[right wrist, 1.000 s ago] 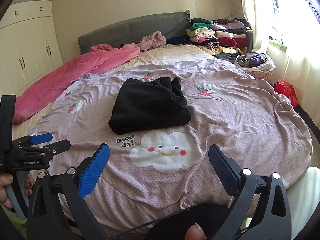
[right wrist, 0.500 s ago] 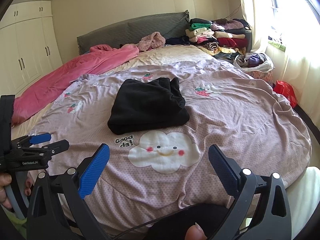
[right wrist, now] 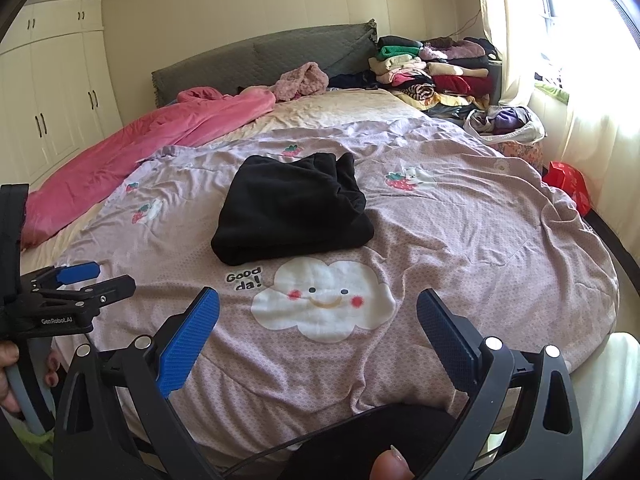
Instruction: Fold small clothes
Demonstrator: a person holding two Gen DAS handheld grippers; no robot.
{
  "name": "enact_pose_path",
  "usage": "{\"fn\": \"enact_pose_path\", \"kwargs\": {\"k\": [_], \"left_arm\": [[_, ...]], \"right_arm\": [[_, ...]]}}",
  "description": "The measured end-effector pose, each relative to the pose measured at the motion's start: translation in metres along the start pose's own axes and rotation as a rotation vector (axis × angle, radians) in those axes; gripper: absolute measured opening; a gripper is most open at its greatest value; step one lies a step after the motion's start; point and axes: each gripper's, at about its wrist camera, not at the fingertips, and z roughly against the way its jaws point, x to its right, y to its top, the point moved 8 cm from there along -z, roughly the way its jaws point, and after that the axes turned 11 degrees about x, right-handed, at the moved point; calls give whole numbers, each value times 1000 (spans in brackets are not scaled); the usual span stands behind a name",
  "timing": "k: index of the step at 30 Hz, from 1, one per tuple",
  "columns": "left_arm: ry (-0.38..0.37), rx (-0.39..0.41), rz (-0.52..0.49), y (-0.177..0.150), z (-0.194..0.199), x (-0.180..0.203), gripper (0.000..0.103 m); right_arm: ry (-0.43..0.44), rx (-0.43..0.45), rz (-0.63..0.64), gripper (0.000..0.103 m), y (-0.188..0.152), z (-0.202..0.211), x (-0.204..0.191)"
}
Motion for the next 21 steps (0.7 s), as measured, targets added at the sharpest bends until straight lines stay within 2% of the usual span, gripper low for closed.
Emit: {"fn": "enact_pose_path", "kwargs": {"k": [21], "left_arm": [[3, -2, 2, 0, 1, 1, 94]], "right_arm": [[-9, 1, -2, 98, -1, 1, 1]]}}
